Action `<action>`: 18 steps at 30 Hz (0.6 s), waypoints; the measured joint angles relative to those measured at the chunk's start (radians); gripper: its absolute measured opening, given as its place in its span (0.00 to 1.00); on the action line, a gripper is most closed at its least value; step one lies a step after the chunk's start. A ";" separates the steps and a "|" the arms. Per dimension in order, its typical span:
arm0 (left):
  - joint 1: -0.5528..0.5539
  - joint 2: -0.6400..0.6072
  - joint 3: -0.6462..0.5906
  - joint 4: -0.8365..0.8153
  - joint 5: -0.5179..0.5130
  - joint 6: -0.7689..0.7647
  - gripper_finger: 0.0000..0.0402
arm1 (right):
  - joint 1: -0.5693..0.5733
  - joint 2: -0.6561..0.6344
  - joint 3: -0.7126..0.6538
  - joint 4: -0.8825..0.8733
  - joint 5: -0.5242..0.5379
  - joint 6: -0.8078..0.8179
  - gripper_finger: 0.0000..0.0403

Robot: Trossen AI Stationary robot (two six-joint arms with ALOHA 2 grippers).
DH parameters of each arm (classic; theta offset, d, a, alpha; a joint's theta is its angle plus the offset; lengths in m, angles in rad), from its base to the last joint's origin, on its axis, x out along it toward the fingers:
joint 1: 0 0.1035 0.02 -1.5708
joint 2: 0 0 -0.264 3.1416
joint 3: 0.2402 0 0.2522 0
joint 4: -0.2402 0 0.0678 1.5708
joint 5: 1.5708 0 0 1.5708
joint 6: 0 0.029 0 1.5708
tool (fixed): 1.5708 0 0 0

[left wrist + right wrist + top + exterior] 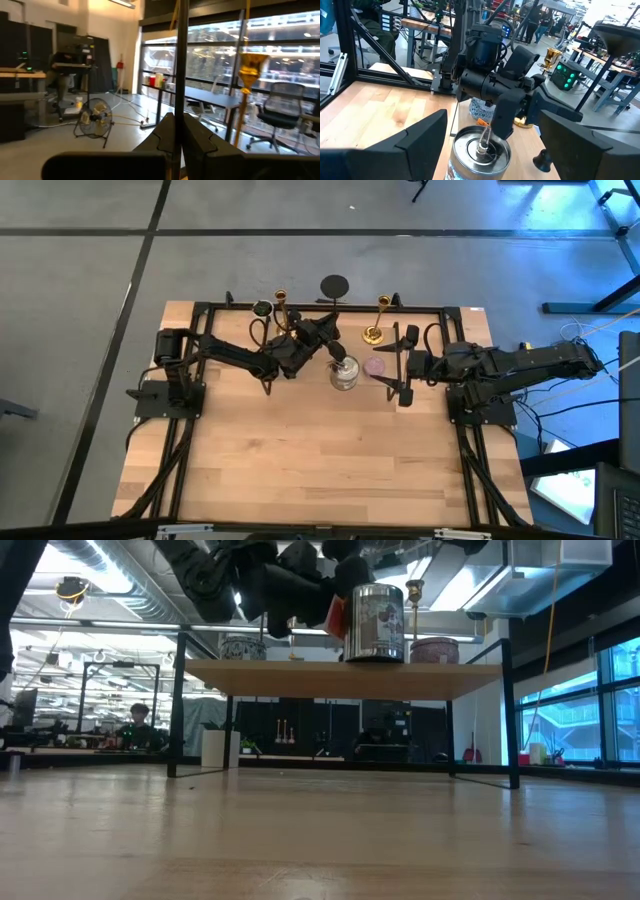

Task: Pick & Place candle stick holders
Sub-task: Put the black candle holder on the shelf

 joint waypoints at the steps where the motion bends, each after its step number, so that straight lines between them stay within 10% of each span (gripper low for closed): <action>1: -0.002 0.000 0.003 0.001 -0.015 -0.001 0.02 | 0.000 0.000 0.000 0.000 0.000 0.000 0.78; 18: -0.047 0.000 0.089 -0.127 -0.170 0.051 0.02 | 0.000 0.000 0.000 0.004 -0.048 0.000 0.78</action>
